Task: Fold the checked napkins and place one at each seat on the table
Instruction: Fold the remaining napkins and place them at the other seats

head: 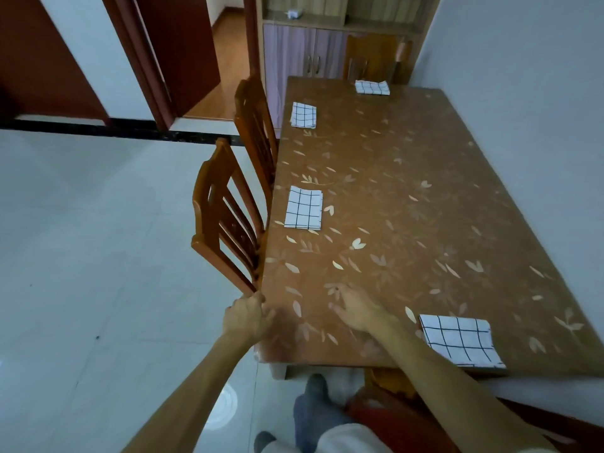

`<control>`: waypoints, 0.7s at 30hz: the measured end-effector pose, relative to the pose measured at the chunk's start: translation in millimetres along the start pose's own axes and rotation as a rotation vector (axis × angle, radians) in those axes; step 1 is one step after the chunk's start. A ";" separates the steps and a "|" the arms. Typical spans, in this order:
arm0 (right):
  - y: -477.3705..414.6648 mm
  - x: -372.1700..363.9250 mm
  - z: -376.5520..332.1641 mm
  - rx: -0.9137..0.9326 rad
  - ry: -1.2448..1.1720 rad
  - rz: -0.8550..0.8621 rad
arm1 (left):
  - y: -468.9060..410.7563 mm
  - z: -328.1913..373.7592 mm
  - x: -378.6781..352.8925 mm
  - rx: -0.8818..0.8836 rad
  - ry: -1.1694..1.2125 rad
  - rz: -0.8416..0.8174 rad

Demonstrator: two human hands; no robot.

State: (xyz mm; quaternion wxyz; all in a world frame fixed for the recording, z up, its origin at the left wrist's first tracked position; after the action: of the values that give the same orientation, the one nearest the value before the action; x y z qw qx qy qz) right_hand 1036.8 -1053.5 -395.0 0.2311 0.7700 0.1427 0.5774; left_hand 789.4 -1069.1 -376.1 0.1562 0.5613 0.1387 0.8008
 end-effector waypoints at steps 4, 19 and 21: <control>-20.2 23.5 -14.3 0.003 -0.017 0.008 | -25.0 8.7 -0.3 -0.088 -0.007 -0.027; -207.6 86.6 -37.3 0.143 -0.024 0.030 | -229.0 72.2 32.5 -0.125 -0.035 -0.035; -228.5 85.3 -42.3 0.164 -0.031 0.055 | -251.3 80.9 33.8 -0.168 -0.052 -0.029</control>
State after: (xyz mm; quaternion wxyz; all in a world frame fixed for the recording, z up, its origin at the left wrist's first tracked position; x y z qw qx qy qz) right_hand 1032.2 -809.1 -434.1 0.1535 0.7989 0.1647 0.5578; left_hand 878.5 -822.2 -420.3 0.2180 0.5646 0.0749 0.7925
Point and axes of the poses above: each hand's wrist, its own y-axis away from the middle knuckle, its own x-axis out of the back of the hand, z = x × y, the point moved 7 cm from there along -y, towards the middle knuckle, and after that the axes turned 9 degrees about -x, right-handed, at the moved point
